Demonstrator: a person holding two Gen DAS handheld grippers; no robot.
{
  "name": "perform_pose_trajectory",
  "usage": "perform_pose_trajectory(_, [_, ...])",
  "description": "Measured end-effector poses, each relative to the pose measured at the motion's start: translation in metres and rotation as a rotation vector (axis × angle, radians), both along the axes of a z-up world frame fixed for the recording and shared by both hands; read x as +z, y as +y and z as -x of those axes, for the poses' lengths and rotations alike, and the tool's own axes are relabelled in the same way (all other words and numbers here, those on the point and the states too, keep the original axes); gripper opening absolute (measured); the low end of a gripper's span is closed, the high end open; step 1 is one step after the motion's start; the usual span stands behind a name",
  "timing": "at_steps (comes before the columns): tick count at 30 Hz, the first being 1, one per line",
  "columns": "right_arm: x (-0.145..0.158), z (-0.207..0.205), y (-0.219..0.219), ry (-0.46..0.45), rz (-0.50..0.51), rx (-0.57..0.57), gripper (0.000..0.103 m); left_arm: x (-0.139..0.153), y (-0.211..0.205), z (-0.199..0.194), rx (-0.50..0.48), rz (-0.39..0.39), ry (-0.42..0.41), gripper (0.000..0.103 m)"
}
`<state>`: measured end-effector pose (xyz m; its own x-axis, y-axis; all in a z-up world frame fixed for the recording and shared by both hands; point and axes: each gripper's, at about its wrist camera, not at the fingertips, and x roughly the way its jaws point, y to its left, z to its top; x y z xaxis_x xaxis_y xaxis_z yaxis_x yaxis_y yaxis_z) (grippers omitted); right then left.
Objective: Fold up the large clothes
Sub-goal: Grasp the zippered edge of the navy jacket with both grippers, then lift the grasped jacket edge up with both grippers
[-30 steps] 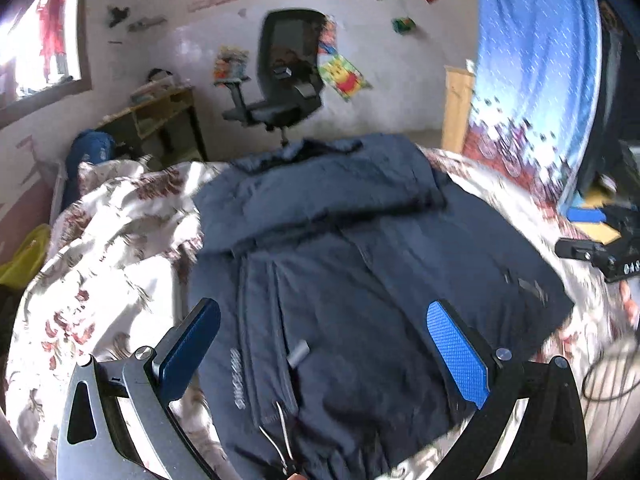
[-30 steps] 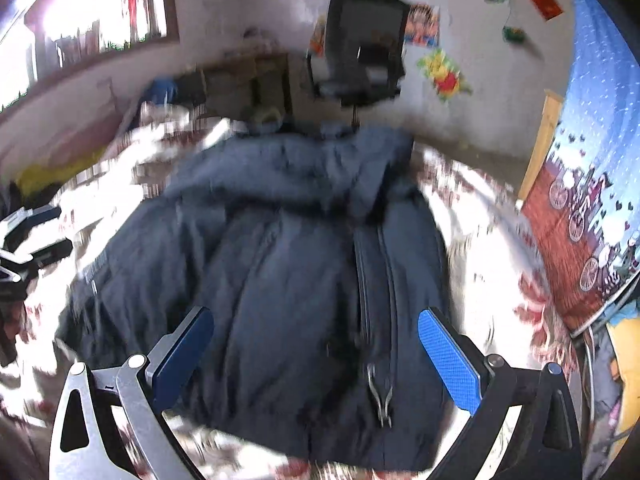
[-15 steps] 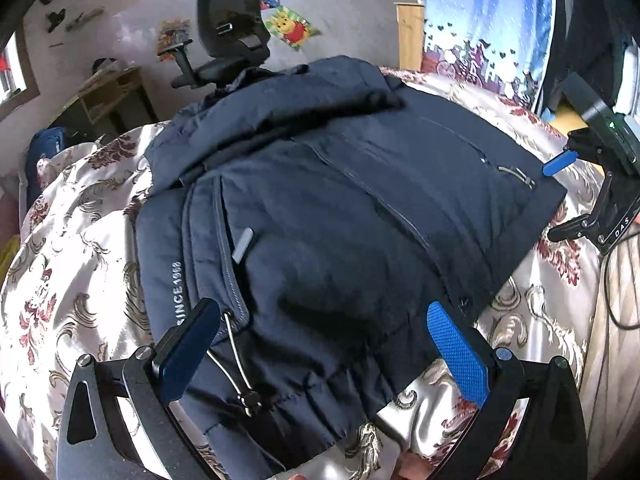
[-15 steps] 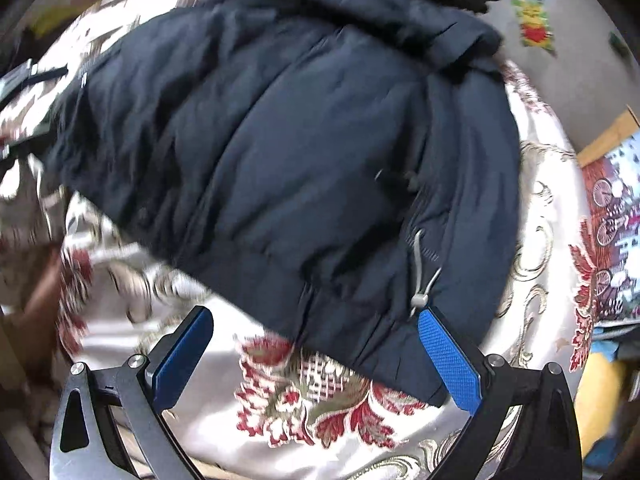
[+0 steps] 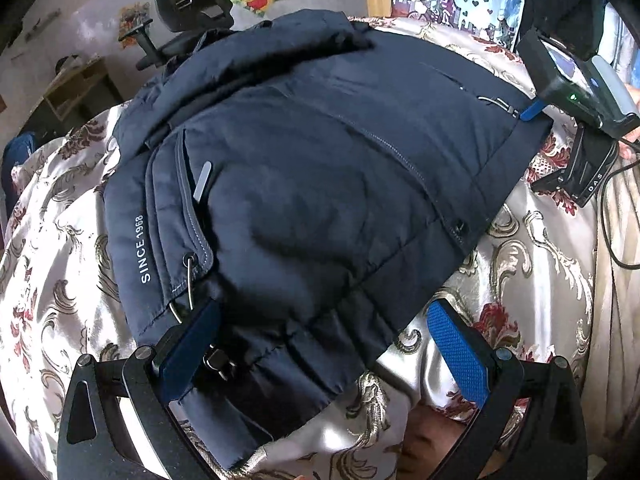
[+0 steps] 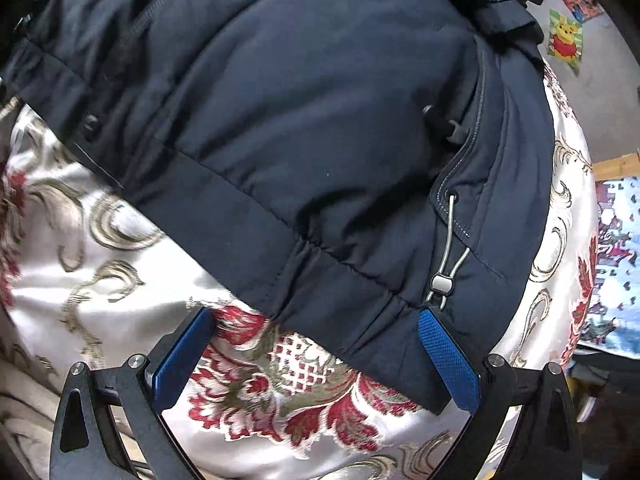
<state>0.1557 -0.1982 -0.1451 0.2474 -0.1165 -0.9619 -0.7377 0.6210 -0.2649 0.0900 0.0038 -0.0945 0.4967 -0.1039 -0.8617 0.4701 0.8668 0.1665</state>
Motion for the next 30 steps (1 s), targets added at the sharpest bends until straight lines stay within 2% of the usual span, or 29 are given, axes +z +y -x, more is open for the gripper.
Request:
perform_pose_trajectory(4, [-0.011,-0.002,0.003,-0.020,0.048,0.036,0.103,-0.007,-0.003,0.003,-0.022,-0.041,0.008,0.102])
perform_pose_trajectory(8, [-0.013,-0.003,0.008,-0.064,0.042,0.043,0.103,-0.015,-0.005,0.006,-0.050,-0.091,0.014,0.102])
perform_pose_trajectory(13, [-0.013,-0.011,0.003,-0.060,0.000,0.002,0.103,-0.034,-0.014,0.011,-0.086,-0.229,-0.002,0.102])
perform_pose_trajectory(16, [-0.012,-0.013,-0.002,-0.054,-0.006,0.000,0.103,-0.043,-0.016,0.012,-0.080,-0.274,-0.016,0.102])
perform_pose_trajectory(23, [-0.021,-0.020,-0.006,-0.048,0.020,0.014,0.103,-0.046,-0.012,0.009,-0.027,-0.253,-0.027,0.102])
perform_pose_trajectory(27, [-0.021,-0.017,-0.001,-0.100,0.014,0.027,0.101,-0.043,-0.012,0.006,-0.024,-0.243,-0.030,0.102])
perform_pose_trajectory(30, [-0.011,-0.012,0.005,-0.123,-0.024,0.035,0.089,-0.041,-0.012,0.006,-0.026,-0.229,-0.026,0.102])
